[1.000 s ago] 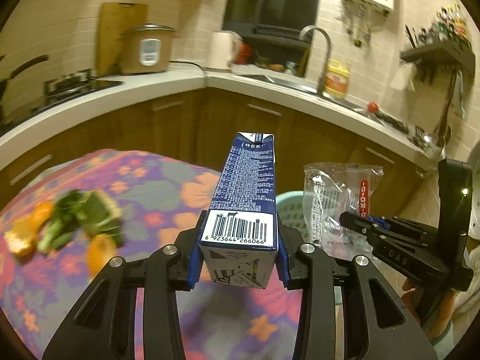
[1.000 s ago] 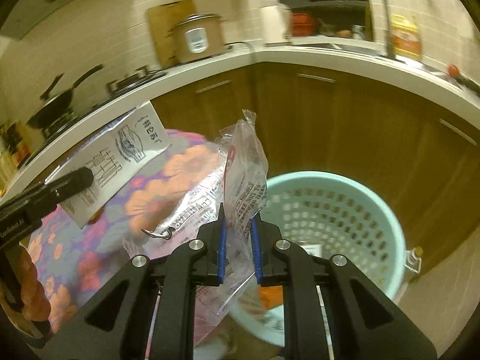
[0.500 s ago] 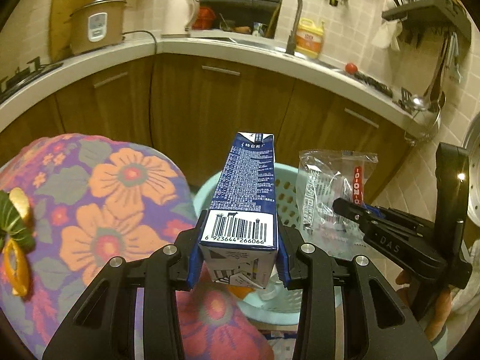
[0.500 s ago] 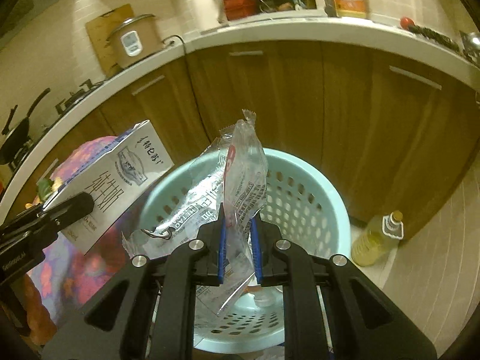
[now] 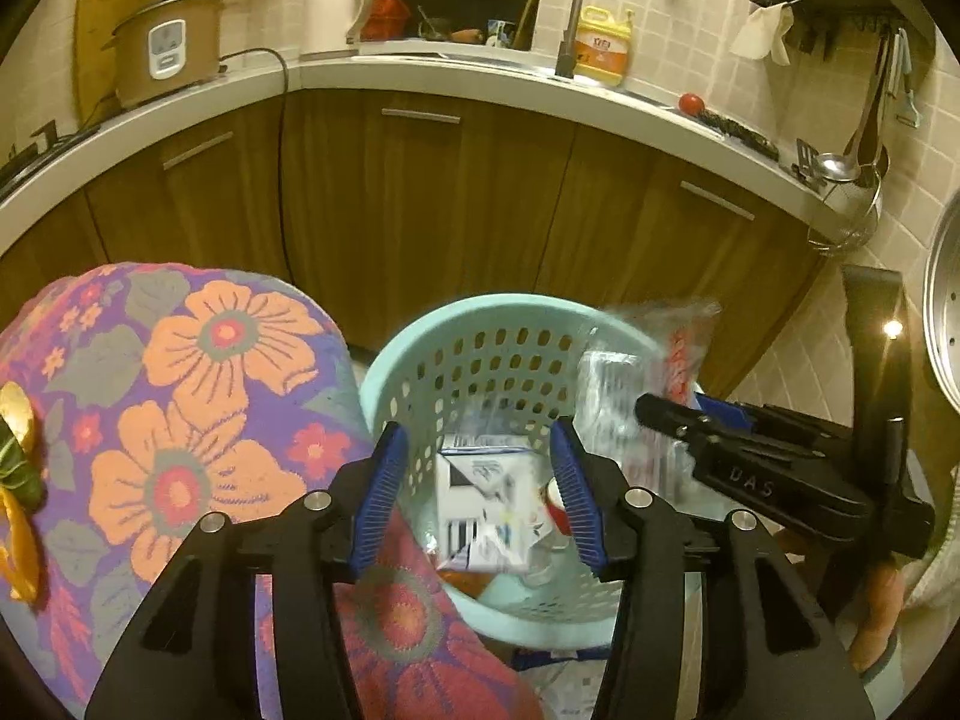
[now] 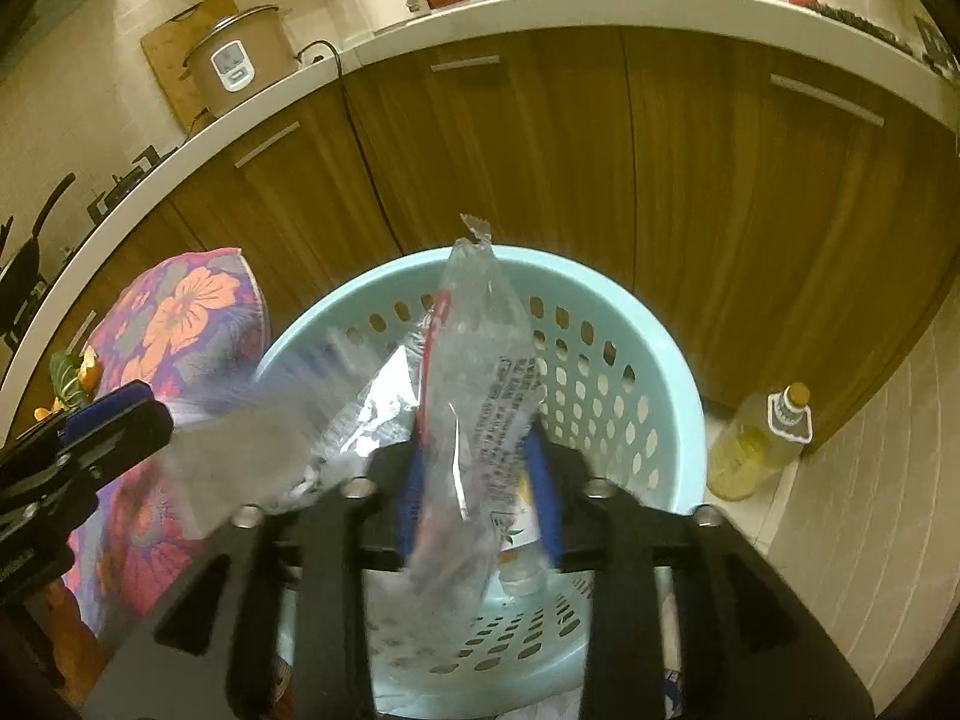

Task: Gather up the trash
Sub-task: 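Drop the plastic bag and blue carton into the blue basket with both grippers, then grasp an orange peel with the right gripper while the left grasps another peel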

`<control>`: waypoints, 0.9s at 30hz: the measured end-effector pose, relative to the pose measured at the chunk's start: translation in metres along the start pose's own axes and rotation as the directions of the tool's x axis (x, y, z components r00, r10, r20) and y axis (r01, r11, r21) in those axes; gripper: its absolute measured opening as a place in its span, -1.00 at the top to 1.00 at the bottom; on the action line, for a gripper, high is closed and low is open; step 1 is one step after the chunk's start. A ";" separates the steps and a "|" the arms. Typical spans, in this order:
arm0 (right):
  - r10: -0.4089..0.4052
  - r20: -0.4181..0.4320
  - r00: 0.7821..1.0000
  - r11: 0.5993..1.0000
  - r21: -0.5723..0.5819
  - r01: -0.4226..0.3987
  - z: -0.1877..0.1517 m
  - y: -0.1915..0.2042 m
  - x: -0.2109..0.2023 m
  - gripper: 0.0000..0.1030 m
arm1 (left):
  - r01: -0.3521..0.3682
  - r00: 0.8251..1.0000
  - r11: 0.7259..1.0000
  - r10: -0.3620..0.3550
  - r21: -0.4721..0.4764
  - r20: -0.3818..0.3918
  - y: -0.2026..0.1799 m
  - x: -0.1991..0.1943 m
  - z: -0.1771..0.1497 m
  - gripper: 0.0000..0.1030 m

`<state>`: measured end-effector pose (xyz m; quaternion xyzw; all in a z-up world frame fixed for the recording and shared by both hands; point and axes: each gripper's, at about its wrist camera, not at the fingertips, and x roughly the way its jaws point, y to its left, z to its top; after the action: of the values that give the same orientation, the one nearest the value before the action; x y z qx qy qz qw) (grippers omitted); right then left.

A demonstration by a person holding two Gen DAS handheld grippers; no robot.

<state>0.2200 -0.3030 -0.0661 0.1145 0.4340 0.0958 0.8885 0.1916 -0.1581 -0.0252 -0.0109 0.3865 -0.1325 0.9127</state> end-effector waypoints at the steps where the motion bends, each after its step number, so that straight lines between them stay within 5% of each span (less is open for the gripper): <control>1: -0.004 0.004 1.000 1.000 -0.002 0.004 0.000 0.000 -0.001 0.19 | 0.001 1.000 1.000 -0.001 0.001 0.003 0.000 -0.001 0.000 0.03; 13: 0.019 0.039 0.999 0.999 -0.046 -0.017 0.005 0.023 -0.022 0.17 | 0.008 0.996 1.000 -0.007 -0.013 0.092 0.011 -0.046 -0.001 -0.06; 27: 0.208 0.085 0.974 0.943 -0.282 -0.177 0.001 0.168 -0.047 0.17 | -0.097 0.955 0.981 0.139 -0.166 0.262 0.096 -0.154 -0.020 -0.13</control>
<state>0.1800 -0.1552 0.0177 0.0383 0.3522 0.2342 0.9053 0.0977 -0.0256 0.0574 -0.0749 0.2662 -0.0450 0.9599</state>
